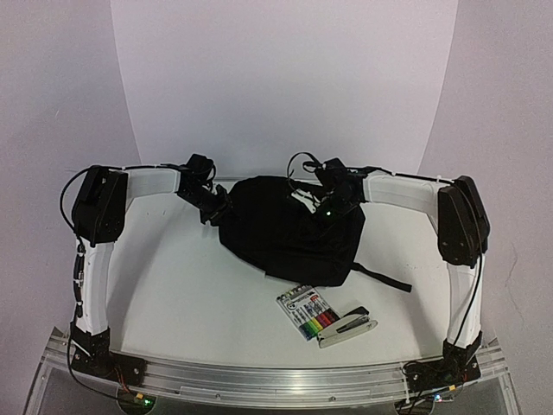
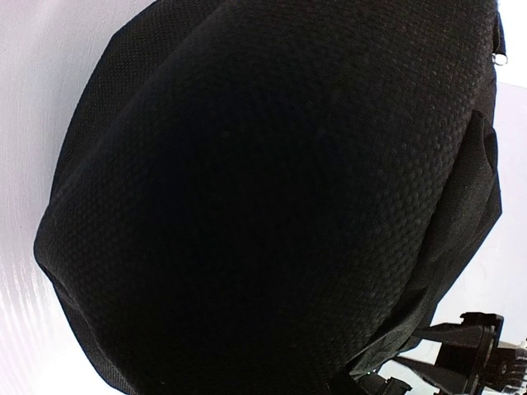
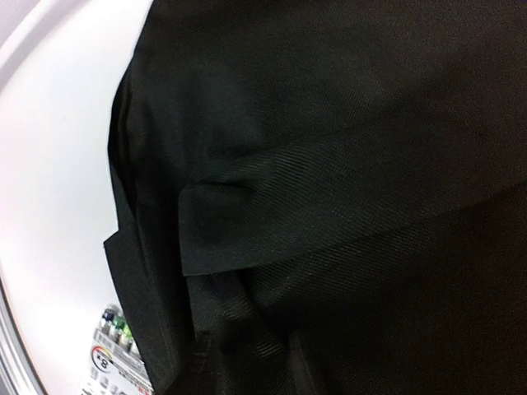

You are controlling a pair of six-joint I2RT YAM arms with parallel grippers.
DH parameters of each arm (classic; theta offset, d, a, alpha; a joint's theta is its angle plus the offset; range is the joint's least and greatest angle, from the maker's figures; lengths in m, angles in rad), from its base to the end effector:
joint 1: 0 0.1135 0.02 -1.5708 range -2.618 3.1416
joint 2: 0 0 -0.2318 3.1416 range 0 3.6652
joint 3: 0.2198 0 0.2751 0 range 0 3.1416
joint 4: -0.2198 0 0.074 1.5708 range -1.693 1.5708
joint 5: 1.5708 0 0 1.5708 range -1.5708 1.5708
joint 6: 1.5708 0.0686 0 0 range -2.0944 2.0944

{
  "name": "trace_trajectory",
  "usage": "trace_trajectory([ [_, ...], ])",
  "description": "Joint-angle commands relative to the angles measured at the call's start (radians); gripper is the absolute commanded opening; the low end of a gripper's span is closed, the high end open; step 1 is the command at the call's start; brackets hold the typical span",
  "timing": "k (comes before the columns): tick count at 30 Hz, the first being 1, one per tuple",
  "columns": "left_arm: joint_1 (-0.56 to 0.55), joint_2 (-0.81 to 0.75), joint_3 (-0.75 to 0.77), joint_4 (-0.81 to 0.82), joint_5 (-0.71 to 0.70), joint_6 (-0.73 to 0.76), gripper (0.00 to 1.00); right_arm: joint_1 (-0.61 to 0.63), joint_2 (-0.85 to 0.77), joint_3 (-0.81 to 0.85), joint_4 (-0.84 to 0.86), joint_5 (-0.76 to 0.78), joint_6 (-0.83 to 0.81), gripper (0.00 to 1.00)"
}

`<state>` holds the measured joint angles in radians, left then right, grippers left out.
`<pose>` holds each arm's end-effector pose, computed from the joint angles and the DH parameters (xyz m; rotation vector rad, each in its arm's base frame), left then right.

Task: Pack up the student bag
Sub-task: Adjust the student bag at the center of the board.

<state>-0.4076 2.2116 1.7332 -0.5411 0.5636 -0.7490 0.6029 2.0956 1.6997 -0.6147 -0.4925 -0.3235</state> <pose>0.4387 -0.2293 0.1165 -0.2476 2.7749 -1.1024 0.3757 0.2980 0.1520 -1.3096 2.2079 0.7398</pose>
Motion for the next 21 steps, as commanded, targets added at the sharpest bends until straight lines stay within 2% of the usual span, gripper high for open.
trace_trajectory([
  [1,-0.016,-0.040,0.027,0.002,0.007,0.026,0.36,0.000,0.001,0.039,-0.005,0.031,-0.017,0.18],
  [3,-0.016,-0.052,0.018,-0.004,0.004,0.031,0.37,0.000,-0.003,0.054,-0.005,0.027,-0.018,0.06],
  [5,-0.017,-0.074,-0.004,-0.005,0.001,0.037,0.38,0.000,-0.010,0.071,-0.005,0.014,-0.012,0.00],
  [7,-0.016,-0.108,-0.040,0.002,-0.002,0.043,0.43,0.000,-0.017,0.088,-0.005,0.001,-0.001,0.00],
  [15,-0.031,-0.270,-0.253,0.142,0.047,0.010,0.72,0.000,0.001,0.141,-0.003,0.025,0.049,0.00],
  [21,-0.108,-0.295,-0.283,0.172,0.049,0.007,0.75,0.000,0.045,0.182,0.000,0.041,0.090,0.00],
])
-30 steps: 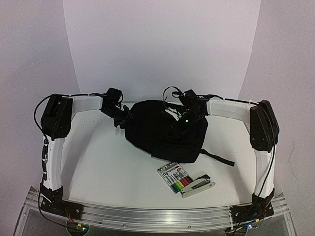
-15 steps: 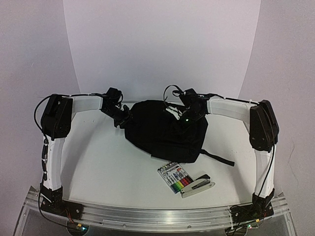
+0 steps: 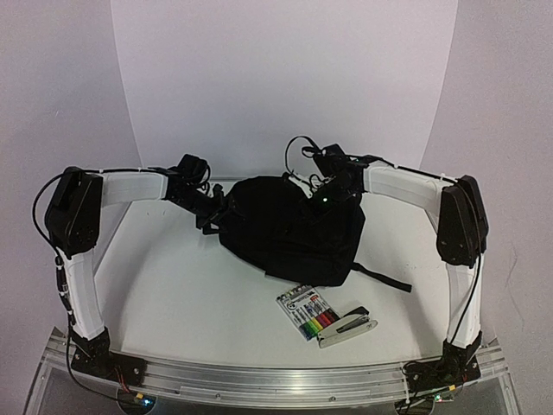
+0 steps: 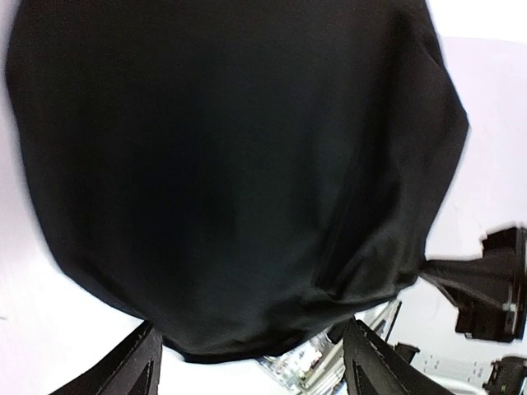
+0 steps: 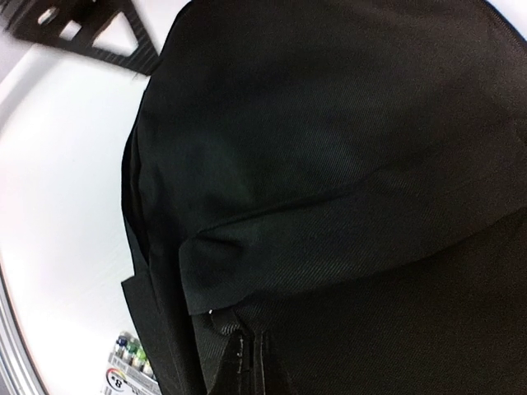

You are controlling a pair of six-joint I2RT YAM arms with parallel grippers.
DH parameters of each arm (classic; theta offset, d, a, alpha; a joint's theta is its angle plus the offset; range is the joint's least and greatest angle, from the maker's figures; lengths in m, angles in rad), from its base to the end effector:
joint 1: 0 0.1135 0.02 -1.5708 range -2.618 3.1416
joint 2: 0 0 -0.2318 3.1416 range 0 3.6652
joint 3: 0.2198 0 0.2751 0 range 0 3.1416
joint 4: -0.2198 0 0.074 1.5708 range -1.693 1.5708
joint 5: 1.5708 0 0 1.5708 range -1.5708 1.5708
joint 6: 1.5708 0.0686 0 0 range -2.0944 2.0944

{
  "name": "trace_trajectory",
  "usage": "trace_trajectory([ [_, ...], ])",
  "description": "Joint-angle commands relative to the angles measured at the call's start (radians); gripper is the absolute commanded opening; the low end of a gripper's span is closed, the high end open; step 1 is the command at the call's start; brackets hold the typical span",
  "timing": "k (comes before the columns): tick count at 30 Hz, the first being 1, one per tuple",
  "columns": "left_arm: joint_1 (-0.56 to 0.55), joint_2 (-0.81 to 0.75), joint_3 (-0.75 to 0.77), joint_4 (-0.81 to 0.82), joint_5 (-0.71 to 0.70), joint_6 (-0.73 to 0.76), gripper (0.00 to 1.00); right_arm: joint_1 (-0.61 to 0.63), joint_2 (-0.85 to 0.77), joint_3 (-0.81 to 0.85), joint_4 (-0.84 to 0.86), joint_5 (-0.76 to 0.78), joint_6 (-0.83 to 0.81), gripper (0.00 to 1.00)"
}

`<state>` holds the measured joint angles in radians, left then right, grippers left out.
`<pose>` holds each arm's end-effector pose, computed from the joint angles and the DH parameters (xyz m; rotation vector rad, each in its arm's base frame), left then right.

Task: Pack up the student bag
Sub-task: Adjust the student bag at the center of the board, then unzip the student bag at the center of the board.

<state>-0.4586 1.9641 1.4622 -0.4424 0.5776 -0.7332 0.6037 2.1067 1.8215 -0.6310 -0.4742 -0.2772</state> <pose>0.3870 -0.2329 0.1445 -0.1125 2.7179 -1.1581 0.3898 0.3068 0.1877 -1.2402 2.1546 0.7275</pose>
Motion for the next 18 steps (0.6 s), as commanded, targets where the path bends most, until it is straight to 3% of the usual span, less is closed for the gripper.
trace_trajectory([
  [1,-0.066,-0.040,-0.018,0.088,0.038,-0.021,0.74,-0.001,0.038,0.068,0.016,0.023,0.050,0.00],
  [6,-0.118,0.012,0.007,0.108,0.049,-0.032,0.73,0.000,0.047,0.096,0.016,0.020,0.077,0.00],
  [11,-0.179,0.032,0.081,0.027,0.011,0.080,0.73,-0.001,0.038,0.109,0.016,0.014,0.100,0.00],
  [18,-0.171,-0.148,-0.074,0.123,-0.075,0.148,0.73,-0.015,0.003,0.106,0.017,-0.010,0.123,0.00],
])
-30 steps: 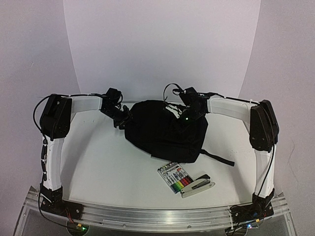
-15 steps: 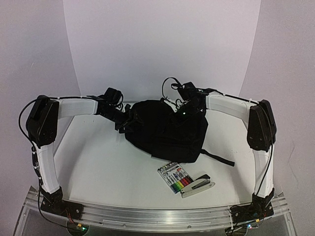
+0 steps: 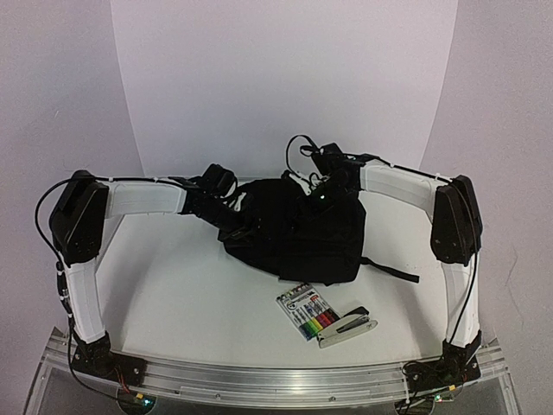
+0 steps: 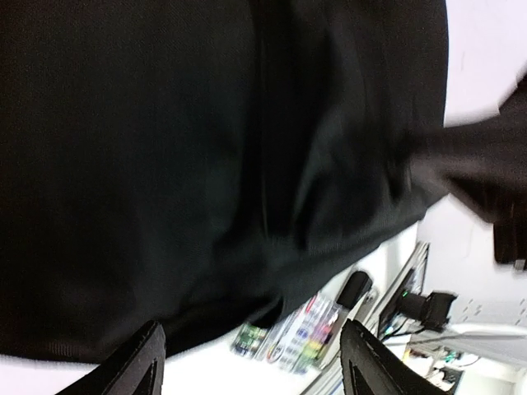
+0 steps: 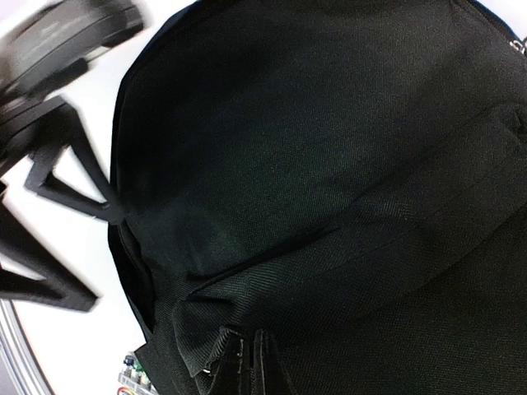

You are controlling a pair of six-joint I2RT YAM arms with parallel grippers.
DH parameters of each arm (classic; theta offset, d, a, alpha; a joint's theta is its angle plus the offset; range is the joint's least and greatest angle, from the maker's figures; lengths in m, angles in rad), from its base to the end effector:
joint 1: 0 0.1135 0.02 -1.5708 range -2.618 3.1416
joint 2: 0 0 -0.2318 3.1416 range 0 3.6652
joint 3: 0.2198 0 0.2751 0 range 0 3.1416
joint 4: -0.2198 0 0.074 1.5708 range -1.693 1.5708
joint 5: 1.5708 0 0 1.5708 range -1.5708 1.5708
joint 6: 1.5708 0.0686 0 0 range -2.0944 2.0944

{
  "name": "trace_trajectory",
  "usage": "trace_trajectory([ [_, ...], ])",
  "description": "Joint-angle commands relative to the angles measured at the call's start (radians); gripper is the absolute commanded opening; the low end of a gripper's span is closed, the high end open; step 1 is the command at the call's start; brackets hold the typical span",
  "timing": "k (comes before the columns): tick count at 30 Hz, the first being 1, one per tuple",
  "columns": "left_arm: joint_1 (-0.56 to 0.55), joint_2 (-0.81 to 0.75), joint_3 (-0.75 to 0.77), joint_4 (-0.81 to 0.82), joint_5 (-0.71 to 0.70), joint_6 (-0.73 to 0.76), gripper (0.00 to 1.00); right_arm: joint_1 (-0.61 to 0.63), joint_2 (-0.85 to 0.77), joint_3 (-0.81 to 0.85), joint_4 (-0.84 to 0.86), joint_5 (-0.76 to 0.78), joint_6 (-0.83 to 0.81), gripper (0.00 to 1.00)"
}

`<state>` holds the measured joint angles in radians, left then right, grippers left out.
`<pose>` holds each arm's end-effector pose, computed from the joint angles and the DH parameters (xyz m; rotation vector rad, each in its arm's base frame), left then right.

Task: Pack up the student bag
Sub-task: Unzip the student bag at the center of the board.

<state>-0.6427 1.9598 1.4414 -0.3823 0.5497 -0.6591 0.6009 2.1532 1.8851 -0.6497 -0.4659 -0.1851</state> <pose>0.3412 -0.3003 0.1432 0.2423 2.6945 -1.1720 0.3987 0.3106 0.1863 -1.1411 2.2290 0.7539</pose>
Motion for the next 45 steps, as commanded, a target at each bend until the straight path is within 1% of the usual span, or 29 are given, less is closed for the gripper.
trace_trajectory([
  [1,0.016,-0.166,-0.068,0.079,-0.046,0.082,0.74,-0.017,-0.046,0.043,0.036,-0.023,0.036,0.00],
  [4,0.015,-0.204,-0.120,0.160,-0.032,0.084,0.74,-0.026,-0.045,0.042,0.036,-0.034,0.045,0.00],
  [6,0.011,-0.191,-0.127,0.187,-0.031,0.090,0.75,-0.029,-0.044,0.041,0.036,-0.044,0.049,0.00],
  [10,0.009,-0.111,-0.071,0.215,-0.045,0.122,0.74,-0.028,-0.045,0.042,0.036,-0.054,0.057,0.00],
  [13,0.006,-0.012,0.018,0.246,0.017,0.132,0.72,-0.029,-0.044,0.042,0.036,-0.051,0.060,0.00],
  [15,-0.001,0.045,0.092,0.232,0.065,0.140,0.71,-0.030,-0.046,0.042,0.036,-0.043,0.060,0.00],
  [17,-0.006,0.086,0.124,0.239,0.091,0.135,0.69,-0.032,-0.051,0.039,0.037,-0.038,0.061,0.00],
  [22,-0.007,0.143,0.151,0.252,0.149,0.117,0.60,-0.039,-0.057,0.037,0.039,-0.026,0.066,0.00],
  [27,-0.012,0.155,0.142,0.242,0.184,0.120,0.49,-0.048,-0.052,0.046,0.043,-0.017,0.076,0.00],
  [28,-0.013,0.157,0.142,0.239,0.193,0.121,0.48,-0.050,-0.049,0.050,0.044,-0.015,0.079,0.00],
  [32,-0.023,0.167,0.142,0.224,0.198,0.126,0.56,-0.056,-0.035,0.065,0.048,-0.014,0.094,0.00],
  [35,-0.025,0.180,0.149,0.222,0.189,0.121,0.55,-0.058,-0.033,0.064,0.050,-0.025,0.098,0.00],
  [39,-0.026,0.221,0.204,0.188,0.195,0.121,0.47,-0.058,-0.033,0.056,0.054,-0.036,0.105,0.00],
  [42,-0.026,0.226,0.209,0.195,0.210,0.119,0.35,-0.057,-0.033,0.053,0.058,-0.032,0.107,0.00],
  [45,-0.026,0.210,0.190,0.198,0.216,0.119,0.19,-0.058,-0.032,0.053,0.059,-0.023,0.104,0.00],
])
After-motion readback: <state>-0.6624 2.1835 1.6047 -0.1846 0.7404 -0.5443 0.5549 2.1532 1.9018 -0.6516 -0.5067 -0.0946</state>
